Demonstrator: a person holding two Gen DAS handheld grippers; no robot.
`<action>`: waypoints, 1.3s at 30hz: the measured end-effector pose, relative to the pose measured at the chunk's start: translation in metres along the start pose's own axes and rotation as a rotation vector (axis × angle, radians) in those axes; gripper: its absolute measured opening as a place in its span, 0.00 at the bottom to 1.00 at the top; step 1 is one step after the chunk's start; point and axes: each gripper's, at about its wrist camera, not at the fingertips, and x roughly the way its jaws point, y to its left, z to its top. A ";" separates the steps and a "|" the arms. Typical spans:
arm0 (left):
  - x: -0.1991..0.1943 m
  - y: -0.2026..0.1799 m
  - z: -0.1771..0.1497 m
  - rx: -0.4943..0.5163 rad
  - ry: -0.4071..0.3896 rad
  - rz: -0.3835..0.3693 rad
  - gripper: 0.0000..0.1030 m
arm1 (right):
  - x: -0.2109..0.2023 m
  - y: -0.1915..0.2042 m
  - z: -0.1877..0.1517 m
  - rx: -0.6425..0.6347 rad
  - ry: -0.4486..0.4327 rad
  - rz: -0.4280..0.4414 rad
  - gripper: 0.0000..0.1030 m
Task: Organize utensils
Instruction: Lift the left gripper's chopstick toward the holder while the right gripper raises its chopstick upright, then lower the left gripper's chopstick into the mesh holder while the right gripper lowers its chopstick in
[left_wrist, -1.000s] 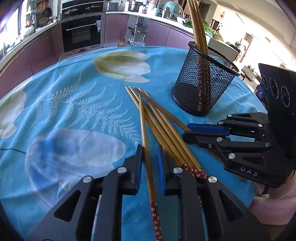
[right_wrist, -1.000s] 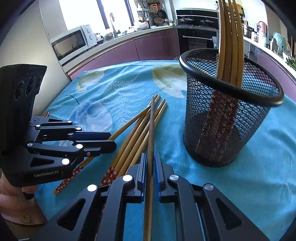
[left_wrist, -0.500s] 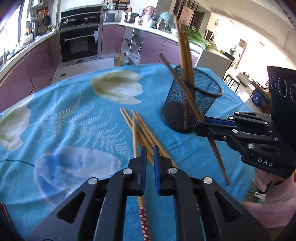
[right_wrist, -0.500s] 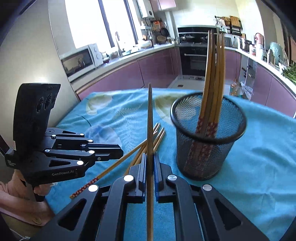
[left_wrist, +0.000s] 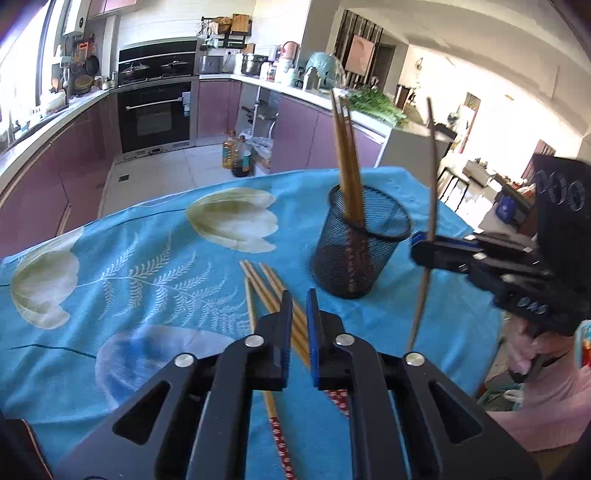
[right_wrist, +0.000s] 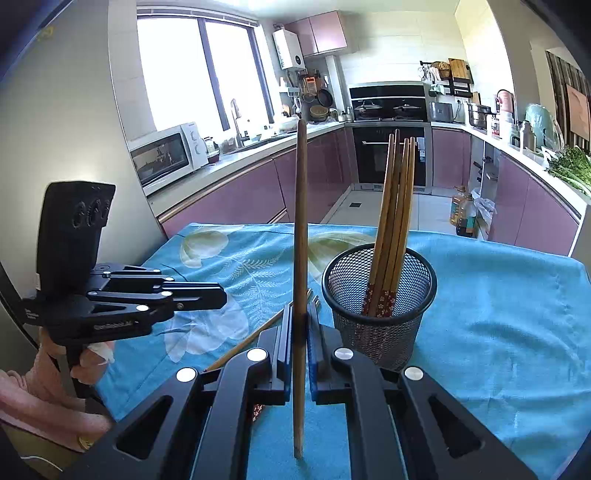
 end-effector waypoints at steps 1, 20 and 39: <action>0.004 0.001 -0.003 0.005 0.016 0.026 0.21 | -0.001 -0.001 -0.001 0.001 0.001 0.001 0.06; 0.060 0.008 -0.032 0.013 0.164 0.163 0.07 | -0.006 -0.001 0.001 0.006 -0.011 0.001 0.06; -0.065 -0.003 0.026 -0.011 -0.155 -0.134 0.07 | -0.036 -0.017 0.030 0.012 -0.132 -0.006 0.06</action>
